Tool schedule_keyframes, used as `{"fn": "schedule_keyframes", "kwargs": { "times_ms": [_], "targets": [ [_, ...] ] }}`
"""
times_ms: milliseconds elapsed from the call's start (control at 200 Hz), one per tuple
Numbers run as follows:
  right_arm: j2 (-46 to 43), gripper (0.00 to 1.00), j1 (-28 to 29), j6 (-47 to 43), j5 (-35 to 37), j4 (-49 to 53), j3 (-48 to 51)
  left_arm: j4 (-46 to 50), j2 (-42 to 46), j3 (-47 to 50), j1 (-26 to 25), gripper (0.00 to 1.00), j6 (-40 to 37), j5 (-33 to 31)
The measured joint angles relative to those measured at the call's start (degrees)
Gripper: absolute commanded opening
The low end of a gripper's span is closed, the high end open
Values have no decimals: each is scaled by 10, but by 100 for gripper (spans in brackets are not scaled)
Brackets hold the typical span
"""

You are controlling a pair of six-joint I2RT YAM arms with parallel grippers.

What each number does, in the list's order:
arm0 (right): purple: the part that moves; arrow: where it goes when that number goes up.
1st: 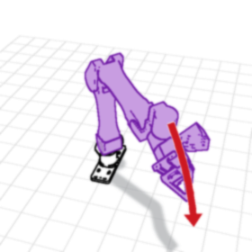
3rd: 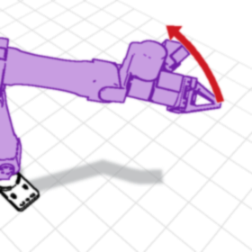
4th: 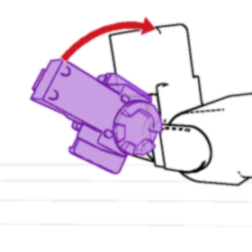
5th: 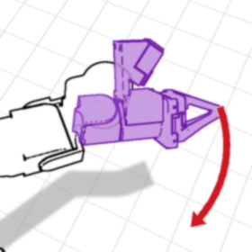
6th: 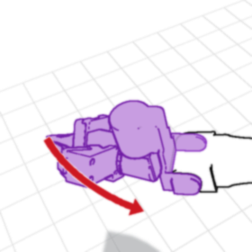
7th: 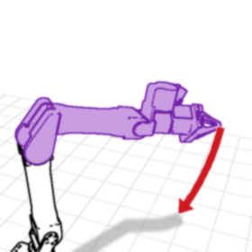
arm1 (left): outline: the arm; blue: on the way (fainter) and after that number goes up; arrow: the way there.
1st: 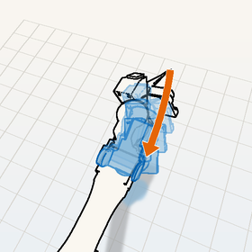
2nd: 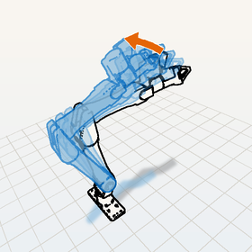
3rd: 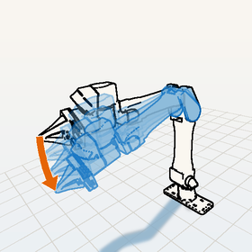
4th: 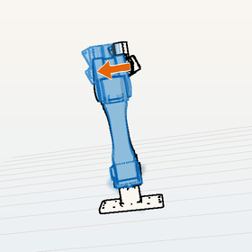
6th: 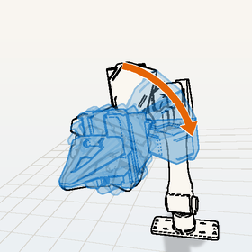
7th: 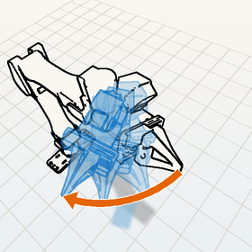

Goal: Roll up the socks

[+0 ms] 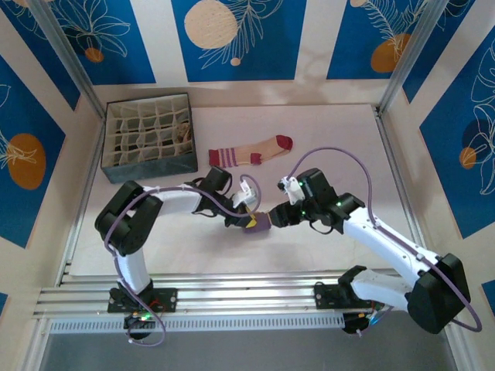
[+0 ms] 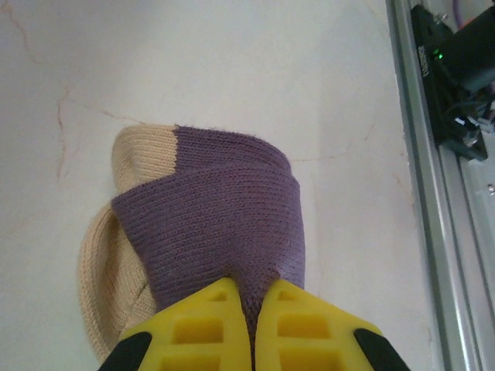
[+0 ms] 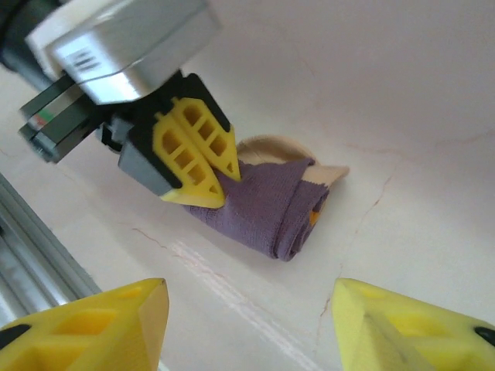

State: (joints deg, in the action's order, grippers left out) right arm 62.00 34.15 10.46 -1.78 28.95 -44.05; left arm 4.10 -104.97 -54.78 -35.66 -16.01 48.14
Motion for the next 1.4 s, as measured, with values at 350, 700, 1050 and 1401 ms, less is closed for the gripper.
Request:
{"fn": "schedule_keyframes", "kwargs": {
  "times_ms": [350,700,1050,1401],
  "targets": [
    [-13,69,144,-218,177,-103,106,42,-65,-48,37,0,56,89],
    [38,69,198,-425,273,-209,123,96,-96,-83,50,3,67,125],
    [148,71,221,-530,311,-265,123,184,-125,-129,52,5,64,143],
    [216,69,238,-558,333,-320,115,272,-167,-171,53,9,50,183]
  ]
}}
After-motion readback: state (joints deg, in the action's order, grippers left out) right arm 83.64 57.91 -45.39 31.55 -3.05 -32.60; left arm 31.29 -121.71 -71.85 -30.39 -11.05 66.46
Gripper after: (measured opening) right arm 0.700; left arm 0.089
